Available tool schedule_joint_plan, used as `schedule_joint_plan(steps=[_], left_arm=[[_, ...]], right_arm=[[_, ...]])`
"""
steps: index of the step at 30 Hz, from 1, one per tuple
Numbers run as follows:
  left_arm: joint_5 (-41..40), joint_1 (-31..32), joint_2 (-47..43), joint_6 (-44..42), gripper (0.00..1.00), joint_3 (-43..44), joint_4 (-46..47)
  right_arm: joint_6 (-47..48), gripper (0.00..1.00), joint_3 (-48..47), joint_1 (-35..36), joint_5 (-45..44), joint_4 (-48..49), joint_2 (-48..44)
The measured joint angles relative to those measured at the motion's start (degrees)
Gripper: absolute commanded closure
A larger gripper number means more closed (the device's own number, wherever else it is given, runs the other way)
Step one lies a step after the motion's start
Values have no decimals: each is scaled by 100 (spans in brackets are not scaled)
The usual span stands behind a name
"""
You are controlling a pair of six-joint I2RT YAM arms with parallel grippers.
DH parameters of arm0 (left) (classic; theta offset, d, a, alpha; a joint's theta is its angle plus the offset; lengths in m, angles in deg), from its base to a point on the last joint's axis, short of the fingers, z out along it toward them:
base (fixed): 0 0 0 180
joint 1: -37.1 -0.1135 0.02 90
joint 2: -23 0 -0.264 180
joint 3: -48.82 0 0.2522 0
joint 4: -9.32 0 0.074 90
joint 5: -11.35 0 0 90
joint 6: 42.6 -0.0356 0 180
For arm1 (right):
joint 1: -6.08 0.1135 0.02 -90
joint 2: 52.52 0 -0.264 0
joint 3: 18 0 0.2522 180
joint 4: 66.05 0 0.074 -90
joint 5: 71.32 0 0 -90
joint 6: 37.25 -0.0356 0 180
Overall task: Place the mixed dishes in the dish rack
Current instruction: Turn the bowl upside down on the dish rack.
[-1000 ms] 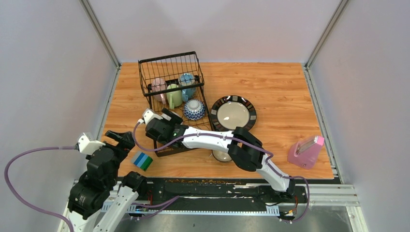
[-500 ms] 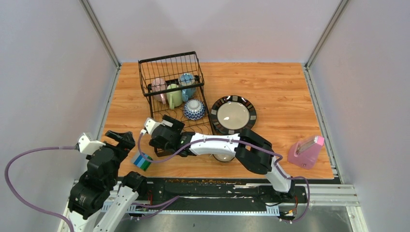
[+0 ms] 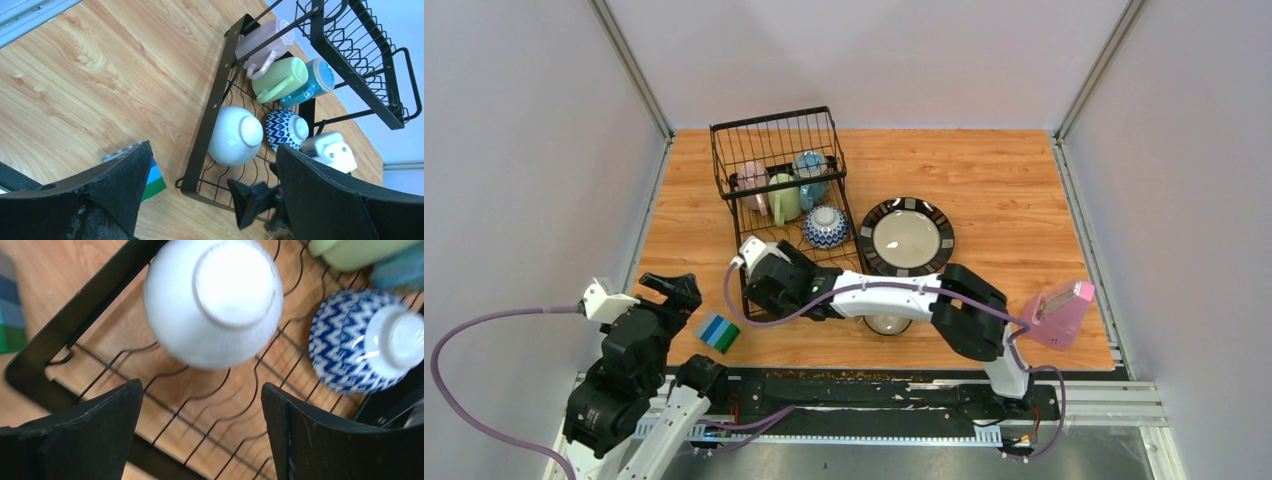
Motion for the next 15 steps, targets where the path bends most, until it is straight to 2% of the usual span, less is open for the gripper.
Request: schedule_joint_plan(steps=[5, 10, 15], left_arm=[[13, 0, -85, -17, 0, 0, 9], [160, 0, -90, -96, 0, -111, 192], [417, -2, -87, -192, 0, -286, 361]], right_arm=[[-1318, 25, 476, -271, 791, -273, -820], [-2806, 24, 859, -933, 1864, -116, -1333], [-3497, 18, 1025, -1342, 2610, -76, -1226]])
